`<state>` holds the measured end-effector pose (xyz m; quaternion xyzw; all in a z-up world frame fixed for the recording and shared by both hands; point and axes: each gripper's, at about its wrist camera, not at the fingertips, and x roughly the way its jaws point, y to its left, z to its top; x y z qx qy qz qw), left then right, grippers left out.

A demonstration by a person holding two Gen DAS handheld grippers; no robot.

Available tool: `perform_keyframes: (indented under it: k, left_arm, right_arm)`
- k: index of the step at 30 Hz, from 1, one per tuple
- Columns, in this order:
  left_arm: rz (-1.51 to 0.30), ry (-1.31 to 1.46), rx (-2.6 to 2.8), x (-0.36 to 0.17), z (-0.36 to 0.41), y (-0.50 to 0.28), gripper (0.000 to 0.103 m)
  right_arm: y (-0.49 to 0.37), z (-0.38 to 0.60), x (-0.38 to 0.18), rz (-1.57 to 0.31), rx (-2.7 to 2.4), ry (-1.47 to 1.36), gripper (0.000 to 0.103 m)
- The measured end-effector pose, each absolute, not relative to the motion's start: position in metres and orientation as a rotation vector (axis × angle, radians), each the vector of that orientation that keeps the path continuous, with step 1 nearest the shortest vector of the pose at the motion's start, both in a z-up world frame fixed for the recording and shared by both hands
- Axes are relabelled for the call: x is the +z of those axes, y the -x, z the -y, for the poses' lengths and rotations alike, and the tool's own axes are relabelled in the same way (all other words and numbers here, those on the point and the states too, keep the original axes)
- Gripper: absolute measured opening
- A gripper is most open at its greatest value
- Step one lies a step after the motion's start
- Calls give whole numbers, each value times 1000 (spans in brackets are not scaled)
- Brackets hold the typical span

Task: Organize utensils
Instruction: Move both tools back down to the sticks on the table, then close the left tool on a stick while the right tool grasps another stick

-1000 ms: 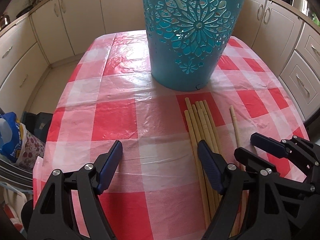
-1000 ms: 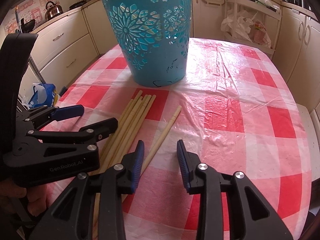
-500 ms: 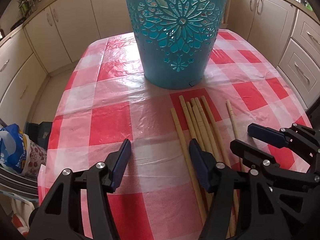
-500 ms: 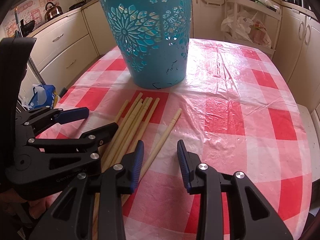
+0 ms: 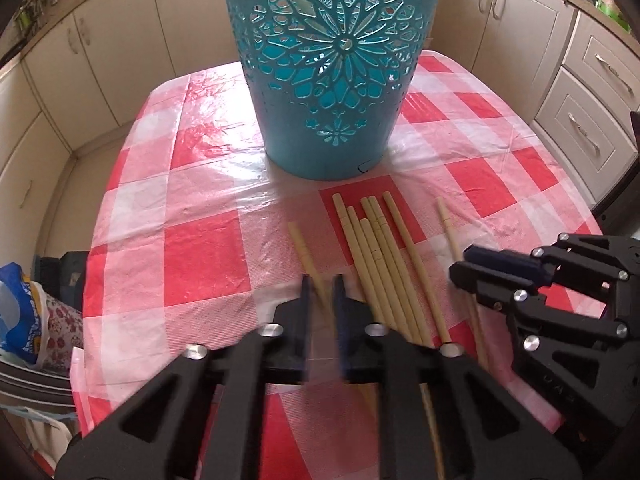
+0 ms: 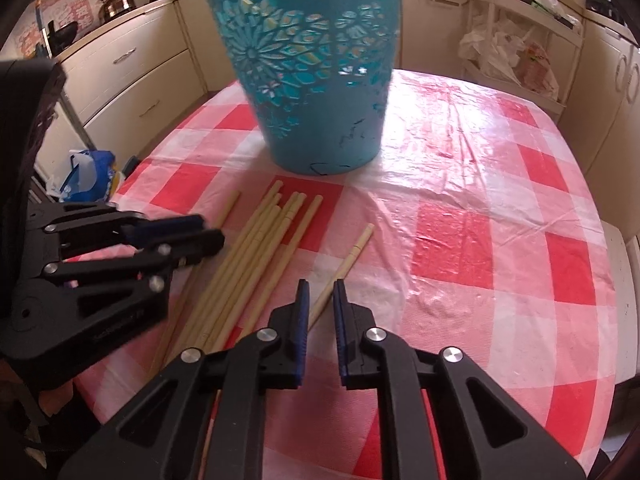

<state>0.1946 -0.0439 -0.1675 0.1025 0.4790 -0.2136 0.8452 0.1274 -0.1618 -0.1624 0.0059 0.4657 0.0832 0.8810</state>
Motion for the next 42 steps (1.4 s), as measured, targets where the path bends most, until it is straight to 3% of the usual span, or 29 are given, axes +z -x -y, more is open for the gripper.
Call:
perform_keyframes:
  k: [10,17,21,23,25,27,42]
  left_arm:
    - [-1074,-197,-486,-167,39,-200,8]
    - [-1065,-198,-491,-168,37,-199,5]
    - [-1075,-252,-510,-167,45,-199,15]
    - [-1059,-279,-497,-168,49,-197,15]
    - [-1041,-282,-484,-168,50,-196,6]
    - [-1034,-263,-480,-167,47,-194,5]
    - [-705,-113,-454,-82,10,-173,5]
  right_arm:
    - [-133,161,-161,-1033,178,30,9]
    - [-131,156,-161,-1042,204,81,9]
    - [-135,149,-160,-1061,202,134,12]
    - [-135,146,-161,-1053,206,147,11]
    - [-132,148,-162,-1038,207,123,7]
    - [-129,151,-162,-1018,188,93,6]
    - [-106,192,-145,-722,140,-290,6]
